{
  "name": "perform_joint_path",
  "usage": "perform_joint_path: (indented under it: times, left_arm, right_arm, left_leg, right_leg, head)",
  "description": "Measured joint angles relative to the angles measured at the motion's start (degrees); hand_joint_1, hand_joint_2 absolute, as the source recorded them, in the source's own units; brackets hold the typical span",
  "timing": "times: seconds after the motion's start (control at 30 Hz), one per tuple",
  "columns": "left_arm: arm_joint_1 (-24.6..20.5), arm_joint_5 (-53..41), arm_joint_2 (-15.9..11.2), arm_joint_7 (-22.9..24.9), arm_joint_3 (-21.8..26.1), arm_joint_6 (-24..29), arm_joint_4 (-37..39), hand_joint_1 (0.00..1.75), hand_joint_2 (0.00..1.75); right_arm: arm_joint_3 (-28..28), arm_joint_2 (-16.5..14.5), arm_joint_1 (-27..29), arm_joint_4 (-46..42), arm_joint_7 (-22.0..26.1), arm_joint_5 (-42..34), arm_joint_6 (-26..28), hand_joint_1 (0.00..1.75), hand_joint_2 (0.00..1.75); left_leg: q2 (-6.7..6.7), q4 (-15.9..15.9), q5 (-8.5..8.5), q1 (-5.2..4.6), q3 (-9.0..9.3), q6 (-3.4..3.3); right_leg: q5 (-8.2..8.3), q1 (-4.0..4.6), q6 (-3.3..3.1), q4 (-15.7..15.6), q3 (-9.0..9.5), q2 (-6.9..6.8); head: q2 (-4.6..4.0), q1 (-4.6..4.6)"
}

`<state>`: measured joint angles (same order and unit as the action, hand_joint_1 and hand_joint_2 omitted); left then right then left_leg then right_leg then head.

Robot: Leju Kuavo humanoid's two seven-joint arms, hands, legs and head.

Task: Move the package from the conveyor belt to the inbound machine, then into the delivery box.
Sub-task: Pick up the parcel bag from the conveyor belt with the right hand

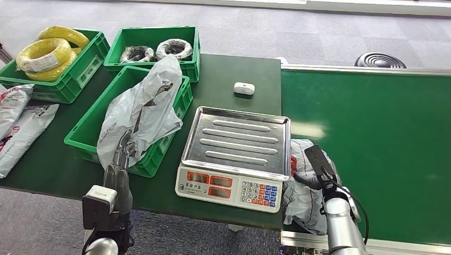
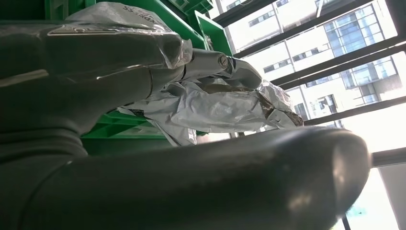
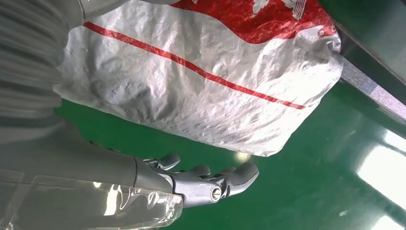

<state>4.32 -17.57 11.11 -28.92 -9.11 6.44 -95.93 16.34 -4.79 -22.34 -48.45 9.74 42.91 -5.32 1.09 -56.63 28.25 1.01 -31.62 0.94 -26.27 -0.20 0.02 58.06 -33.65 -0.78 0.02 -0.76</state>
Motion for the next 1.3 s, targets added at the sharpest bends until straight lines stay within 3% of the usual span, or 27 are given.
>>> perform_joint_path:
  times: [0.47,0.67,1.03,1.07,1.17,1.2,1.3]
  left_arm:
    - [-0.39,-0.52,0.56,0.39,0.13,-0.89,0.0,0.0,0.0]
    - [-0.51,-0.52,0.54,0.42,0.08,-0.66,0.22,0.0,0.0]
    - [-0.66,-0.52,0.54,0.44,0.04,-0.43,0.28,0.0,0.0]
    - [-0.66,-0.52,0.54,0.44,0.04,-0.43,0.28,0.0,0.0]
    - [-0.66,-0.52,0.54,0.44,0.05,-0.43,0.28,0.0,0.0]
    - [-0.66,-0.52,0.54,0.44,0.05,-0.43,0.28,0.0,0.0]
    - [-0.66,-0.51,0.54,0.44,0.06,-0.39,0.28,0.0,0.0]
  right_arm:
    - [-3.01,-1.93,3.88,-4.45,-2.47,0.4,-0.46,0.0,1.75]
    - [-4.66,-1.77,4.1,-4.77,-5.66,3.54,-0.94,0.0,1.75]
    - [-5.73,-1.32,4.26,-4.58,-5.74,3.94,-0.67,0.0,1.75]
    - [-5.75,-1.31,4.28,-4.58,-5.73,3.94,-0.66,0.17,1.75]
    - [-5.78,-1.3,4.32,-4.58,-5.7,3.93,-0.65,1.47,1.75]
    - [-5.78,-1.29,4.34,-4.58,-5.64,3.9,-0.64,1.74,1.75]
    - [-5.79,-1.24,4.33,-4.61,-5.22,3.67,-0.44,1.75,1.75]
  left_leg:
    - [0.01,0.0,0.0,0.0,0.01,0.0]
    - [0.01,0.0,0.0,0.0,0.02,0.0]
    - [0.02,0.0,0.0,0.0,0.02,0.0]
    - [0.02,0.0,0.0,0.0,0.02,0.0]
    - [0.02,0.0,0.0,0.0,0.02,0.0]
    - [0.02,0.0,0.0,0.0,0.02,0.0]
    - [0.02,0.0,0.0,0.0,0.02,0.0]
  right_leg:
    - [0.0,0.0,0.0,0.0,0.0,0.0]
    - [0.0,0.0,0.0,0.0,-0.01,0.01]
    - [0.0,0.0,0.0,0.0,-0.01,0.01]
    - [0.0,0.0,0.0,0.0,-0.01,0.01]
    - [0.0,0.0,0.0,0.0,-0.01,0.01]
    - [0.0,0.0,0.0,0.0,-0.01,0.01]
    - [0.0,0.0,0.0,0.0,-0.01,0.01]
  head:
    - [0.0,-0.01]
    - [0.0,0.0]
    - [0.0,-0.01]
    - [0.0,-0.01]
    - [0.0,-0.01]
    - [0.0,-0.01]
    - [0.0,0.0]
